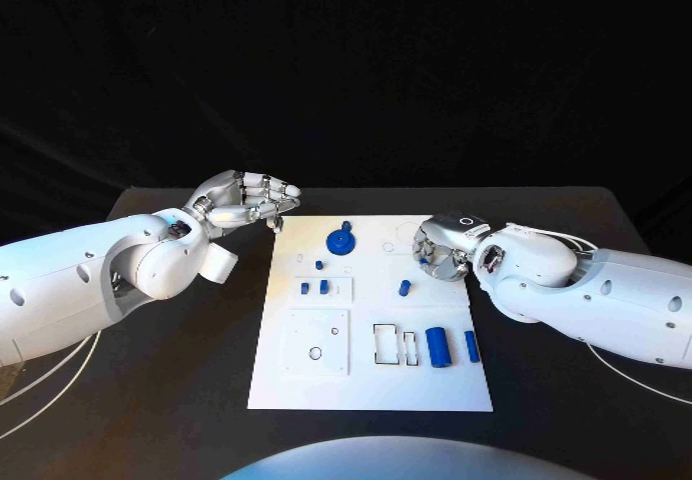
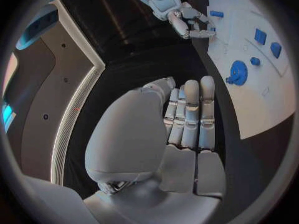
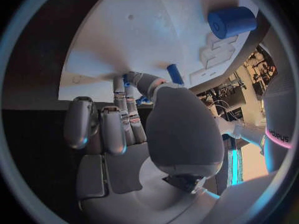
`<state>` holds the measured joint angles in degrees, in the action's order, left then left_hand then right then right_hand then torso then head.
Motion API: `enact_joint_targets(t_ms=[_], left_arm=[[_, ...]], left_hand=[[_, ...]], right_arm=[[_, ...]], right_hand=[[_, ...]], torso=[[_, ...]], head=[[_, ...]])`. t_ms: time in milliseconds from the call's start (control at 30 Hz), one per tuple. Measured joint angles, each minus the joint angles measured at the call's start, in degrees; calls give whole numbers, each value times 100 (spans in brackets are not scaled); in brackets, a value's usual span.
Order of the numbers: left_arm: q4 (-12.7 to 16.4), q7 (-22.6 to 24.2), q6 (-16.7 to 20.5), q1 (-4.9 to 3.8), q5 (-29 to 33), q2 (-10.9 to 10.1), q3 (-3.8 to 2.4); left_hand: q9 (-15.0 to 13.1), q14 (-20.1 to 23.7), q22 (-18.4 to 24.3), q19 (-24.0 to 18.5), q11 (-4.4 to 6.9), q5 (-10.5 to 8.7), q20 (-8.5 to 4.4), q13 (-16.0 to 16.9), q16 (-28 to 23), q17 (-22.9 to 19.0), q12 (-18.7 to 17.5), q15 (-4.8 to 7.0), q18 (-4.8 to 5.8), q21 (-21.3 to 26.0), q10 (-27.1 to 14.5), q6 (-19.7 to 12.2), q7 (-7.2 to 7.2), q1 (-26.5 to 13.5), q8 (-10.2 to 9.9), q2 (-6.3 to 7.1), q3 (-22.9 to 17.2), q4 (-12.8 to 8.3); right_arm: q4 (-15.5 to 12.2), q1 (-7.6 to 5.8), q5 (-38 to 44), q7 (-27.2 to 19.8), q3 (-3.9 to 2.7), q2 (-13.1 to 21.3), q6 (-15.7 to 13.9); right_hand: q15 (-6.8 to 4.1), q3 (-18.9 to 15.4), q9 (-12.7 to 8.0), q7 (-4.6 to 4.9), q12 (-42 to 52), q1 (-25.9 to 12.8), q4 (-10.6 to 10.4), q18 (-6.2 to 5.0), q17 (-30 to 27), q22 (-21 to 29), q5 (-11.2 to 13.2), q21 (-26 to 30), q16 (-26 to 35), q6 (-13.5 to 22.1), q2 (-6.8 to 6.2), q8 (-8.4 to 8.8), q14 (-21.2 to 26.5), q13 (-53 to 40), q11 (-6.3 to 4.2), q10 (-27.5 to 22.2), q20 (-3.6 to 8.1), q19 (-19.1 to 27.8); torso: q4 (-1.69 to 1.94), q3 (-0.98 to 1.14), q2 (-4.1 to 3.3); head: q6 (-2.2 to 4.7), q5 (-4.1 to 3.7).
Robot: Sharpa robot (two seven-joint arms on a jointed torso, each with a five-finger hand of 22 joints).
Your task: Assemble the parts on the task board
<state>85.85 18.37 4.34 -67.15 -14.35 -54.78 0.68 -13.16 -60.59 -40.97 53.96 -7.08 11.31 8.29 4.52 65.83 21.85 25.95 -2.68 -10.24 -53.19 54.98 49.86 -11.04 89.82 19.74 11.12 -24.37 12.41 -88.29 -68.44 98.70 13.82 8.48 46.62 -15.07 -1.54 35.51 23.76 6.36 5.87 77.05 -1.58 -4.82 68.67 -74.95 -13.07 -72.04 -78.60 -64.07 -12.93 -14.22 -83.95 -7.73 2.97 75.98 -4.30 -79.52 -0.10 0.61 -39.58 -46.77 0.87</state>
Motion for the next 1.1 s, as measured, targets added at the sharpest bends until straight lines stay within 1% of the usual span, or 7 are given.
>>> enact_joint_targets(t_ms=[133, 200, 500, 667, 733, 933, 1100], left_arm=[[2, -19, -11, 0, -27, -4, 0], [3, -28, -19, 0, -37, -6, 0], [-1, -55, -53, 0, -63, -8, 0], [-9, -66, -69, 0, -70, -9, 0], [-12, -71, -74, 0, -72, -9, 0], [-21, -81, -91, 1, -78, -8, 0], [-34, -90, -108, 1, -83, -7, 0]], left_hand=[[0, 0, -6, 0, -20, 0, 0, 0, 0, 0, 0, 0, 0, 0, -20, 0, 0, -16, 0, 16, -24, -24], [0, 0, -6, 0, -20, 0, 0, 0, 0, 0, 0, 0, 0, 0, -20, 0, 0, -16, 0, 16, -29, -27], [-5, 20, -11, 0, -40, 0, 0, 0, 0, -1, 0, -20, 0, 0, -40, -21, -21, -39, 0, 39, -71, -39], [-5, 20, -17, -15, -19, 0, 15, 0, 0, -1, 0, -20, 0, 0, -62, -21, -20, -39, 0, 39, -87, -56], [-5, 20, -18, -15, -40, 0, 15, 0, 0, -1, 0, -20, 0, 0, -82, -21, -20, -39, 0, 39, -86, -56], [-4, 40, -17, -15, -40, 0, 15, 0, 0, 4, 0, -40, 0, 0, -83, -21, -20, -69, 0, 69, -102, -72], [-4, 40, -23, -15, -54, 0, 15, 0, 0, 4, 0, -40, 0, 0, -96, -57, -16, -69, 0, 69, -117, -87]], right_arm=[[-30, 12, 46, 33, 8, 15, -61], [-46, 22, 65, 49, 14, 26, -110], [-110, 56, 101, 105, 42, 79, -307], [-165, 62, 88, 111, 55, 132, -385], [-203, 60, 72, 111, 56, 160, -412], [-324, 9, -5, 103, 47, 245, -461], [-434, -87, -117, 85, 41, 348, -478]], right_hand=[[0, 48, 70, 0, -6, 0, 49, 0, 4, 0, -30, -68, -23, 1, 0, -35, 0, -27, 21, 21, 20, -20], [1, 115, 100, 0, -17, -29, 93, 0, 10, 0, -36, -84, -45, 1, 29, -35, 0, -41, 21, 20, 21, -21], [1, 161, 165, 1, -62, -29, 93, 0, 11, 1, -35, -112, -45, 5, 29, -65, 0, -74, 41, 41, 21, -20], [2, 209, 202, -2, -73, -29, 112, 0, 10, 1, -20, -112, -69, 22, 29, -107, 1, -79, 42, 40, 21, -20], [2, 210, 204, -2, -60, -29, 112, 0, 10, 2, -20, -112, -69, 22, 29, -107, 0, -81, 42, 40, 20, -20], [2, 240, 208, -3, -49, -29, 142, -1, 9, 2, -9, -112, -69, 23, 29, -107, 0, -84, 42, 40, 20, -20], [3, 248, 216, -3, -49, -29, 150, -1, 9, 2, -4, -111, -69, 24, 29, -107, 0, -116, 42, 40, 20, -20]], torso=[[-1, 2, -1], [-1, 4, -1], [1, 5, 3], [1, 4, 3], [0, 2, 3], [1, -1, 7], [3, -3, 8]], head=[[-2, -1], [-2, -5], [2, -14], [13, -14], [14, -15], [22, -21], [38, -21]])
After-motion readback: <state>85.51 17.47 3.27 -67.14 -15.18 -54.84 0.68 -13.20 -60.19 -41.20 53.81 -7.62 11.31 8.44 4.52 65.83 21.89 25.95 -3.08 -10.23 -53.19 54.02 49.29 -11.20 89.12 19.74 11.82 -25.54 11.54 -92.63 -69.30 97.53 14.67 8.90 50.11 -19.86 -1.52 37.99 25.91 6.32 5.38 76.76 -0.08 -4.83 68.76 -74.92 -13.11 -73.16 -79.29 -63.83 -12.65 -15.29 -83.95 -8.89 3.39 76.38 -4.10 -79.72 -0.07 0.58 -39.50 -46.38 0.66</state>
